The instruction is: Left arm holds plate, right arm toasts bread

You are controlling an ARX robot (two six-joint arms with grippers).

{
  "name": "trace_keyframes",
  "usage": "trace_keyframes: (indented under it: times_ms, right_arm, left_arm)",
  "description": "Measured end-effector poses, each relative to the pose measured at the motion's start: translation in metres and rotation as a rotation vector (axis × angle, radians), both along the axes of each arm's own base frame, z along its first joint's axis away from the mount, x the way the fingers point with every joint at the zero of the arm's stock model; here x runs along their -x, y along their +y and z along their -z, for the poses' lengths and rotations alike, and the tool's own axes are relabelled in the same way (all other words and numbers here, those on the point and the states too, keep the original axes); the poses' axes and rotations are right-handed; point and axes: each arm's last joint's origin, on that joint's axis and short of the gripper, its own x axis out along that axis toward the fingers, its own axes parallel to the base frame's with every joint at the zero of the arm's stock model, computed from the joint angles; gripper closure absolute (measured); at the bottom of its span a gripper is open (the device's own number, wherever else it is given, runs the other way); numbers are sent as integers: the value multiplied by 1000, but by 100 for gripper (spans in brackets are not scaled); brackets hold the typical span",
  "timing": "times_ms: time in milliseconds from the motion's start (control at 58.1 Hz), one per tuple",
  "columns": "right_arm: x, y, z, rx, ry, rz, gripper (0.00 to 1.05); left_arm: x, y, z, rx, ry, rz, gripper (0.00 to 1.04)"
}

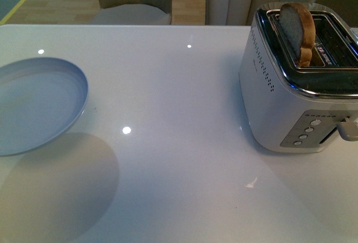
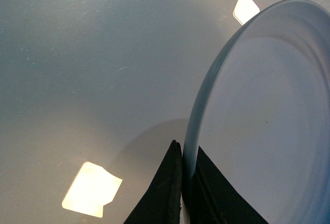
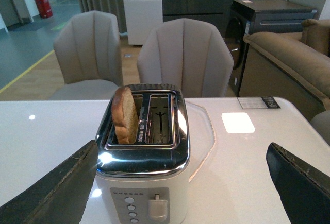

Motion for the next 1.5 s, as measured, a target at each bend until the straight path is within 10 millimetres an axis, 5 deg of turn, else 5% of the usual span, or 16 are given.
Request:
trace_keyframes:
  times_ms: [551,1292,1499]
  right_arm:
    - [0,0,0,0,0,0,9]
    - [0,0,0,0,0,0,9]
    - [0,0,0,0,0,0,9]
  left_arm:
    - [-18,42,62,8,18,-63,102]
    - [-25,41,82,-4,3,-46,102]
    - [-24,38,81,0,0,-36,71]
